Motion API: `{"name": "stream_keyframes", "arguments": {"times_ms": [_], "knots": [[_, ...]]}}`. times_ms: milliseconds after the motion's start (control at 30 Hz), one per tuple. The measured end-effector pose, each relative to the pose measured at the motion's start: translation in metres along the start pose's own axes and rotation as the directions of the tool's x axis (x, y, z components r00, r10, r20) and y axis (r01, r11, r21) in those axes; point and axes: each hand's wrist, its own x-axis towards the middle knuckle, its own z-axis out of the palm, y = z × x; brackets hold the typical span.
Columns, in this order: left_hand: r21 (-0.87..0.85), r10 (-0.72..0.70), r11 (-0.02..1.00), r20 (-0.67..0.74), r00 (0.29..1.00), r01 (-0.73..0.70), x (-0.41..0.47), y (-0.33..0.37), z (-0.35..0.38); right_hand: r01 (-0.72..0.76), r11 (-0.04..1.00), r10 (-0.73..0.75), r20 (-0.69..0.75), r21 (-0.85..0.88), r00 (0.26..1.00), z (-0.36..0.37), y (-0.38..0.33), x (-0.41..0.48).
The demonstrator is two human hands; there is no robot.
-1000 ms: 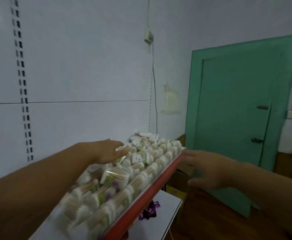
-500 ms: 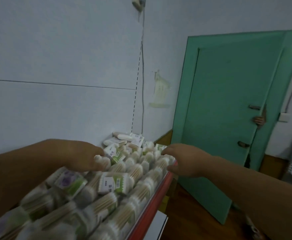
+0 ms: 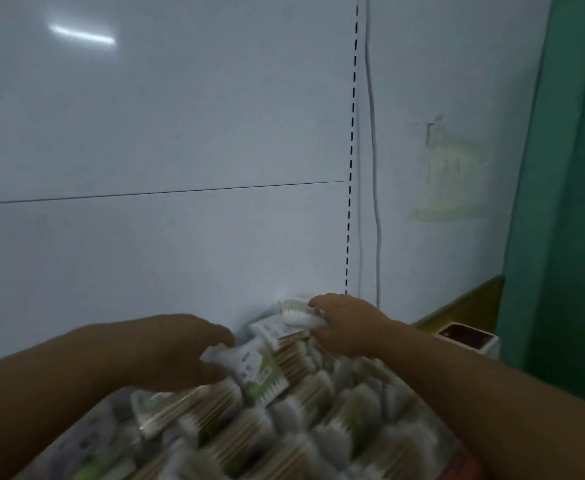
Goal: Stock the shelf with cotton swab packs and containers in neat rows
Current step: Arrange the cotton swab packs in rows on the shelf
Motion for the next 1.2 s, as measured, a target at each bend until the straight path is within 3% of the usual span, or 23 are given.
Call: {"name": "stream_keyframes", "arguments": {"times_ms": [167,267,333,367,433,500,567,600,633,667,700,733,800,867,967,1067,1200], "knots": [[-0.129,-0.083,0.99,-0.178,0.981,0.061,0.008,0.018,0.0,0.161,0.987,-0.162,-0.033,-0.005,0.986,-0.003,0.012,0.026],[-0.337,-0.188,0.938,-0.305,0.934,0.078,0.015,0.027,-0.01,0.189,0.936,-0.157,-0.127,0.298,0.979,-0.03,0.014,0.031],[-0.606,-0.295,0.795,-0.347,0.89,0.027,0.023,0.034,-0.018,0.133,0.794,-0.134,-0.042,0.593,0.99,-0.05,0.008,0.031],[-0.739,-0.336,0.673,-0.309,0.89,-0.002,0.028,0.04,-0.021,0.094,0.695,-0.165,0.031,0.713,0.986,-0.057,0.003,0.029],[-0.914,-0.334,0.403,-0.199,0.921,-0.051,0.035,0.048,-0.025,0.061,0.557,-0.254,0.1,0.828,0.962,-0.064,-0.007,0.025],[-0.947,-0.292,0.319,-0.128,0.948,-0.03,0.038,0.052,-0.027,0.092,0.496,-0.299,0.07,0.864,0.952,-0.061,-0.016,0.023],[-0.945,-0.316,0.327,-0.116,0.942,-0.006,0.038,0.049,-0.024,0.124,0.484,-0.296,0.028,0.866,0.955,-0.055,-0.017,0.026],[-0.949,-0.355,0.314,-0.126,0.926,-0.008,0.037,0.045,-0.023,0.147,0.532,-0.285,0.013,0.834,0.959,-0.051,-0.014,0.028],[-0.956,-0.401,0.294,-0.139,0.905,-0.017,0.035,0.04,-0.022,0.204,0.651,-0.281,-0.017,0.731,0.96,-0.045,-0.007,0.031],[-0.968,-0.448,0.251,-0.142,0.883,-0.028,0.032,0.034,-0.021,0.275,0.804,-0.296,-0.048,0.528,0.954,-0.037,0.001,0.034],[-0.981,-0.484,0.191,-0.13,0.866,-0.041,0.029,0.028,-0.021,0.341,0.89,-0.343,-0.048,0.304,0.938,-0.028,0.008,0.037],[-0.991,-0.5,0.128,-0.108,0.859,-0.051,0.025,0.022,-0.02,0.404,0.903,-0.407,-0.009,0.143,0.913,-0.019,0.012,0.038],[-0.997,-0.5,0.051,-0.069,0.863,-0.05,0.019,0.016,-0.016,0.44,0.895,-0.445,0.101,0.064,0.89,-0.002,0.015,0.038],[-0.998,-0.509,0.028,-0.058,0.859,-0.05,0.014,0.015,-0.012,0.415,0.906,-0.422,0.082,0.084,0.903,0.005,0.012,0.04],[-0.995,-0.509,-0.028,-0.067,0.858,-0.094,0.012,0.015,-0.008,0.446,0.894,-0.443,-0.059,0.042,0.894,-0.001,0.011,0.046],[-0.988,-0.464,-0.06,-0.1,0.88,-0.144,0.011,0.017,-0.012,0.512,0.854,-0.474,-0.271,0.088,0.838,-0.017,0.017,0.045],[-0.969,-0.335,-0.192,-0.085,0.938,-0.156,0.015,0.026,-0.016,0.679,0.672,-0.515,-0.473,0.294,0.715,-0.048,0.006,0.031]]}}
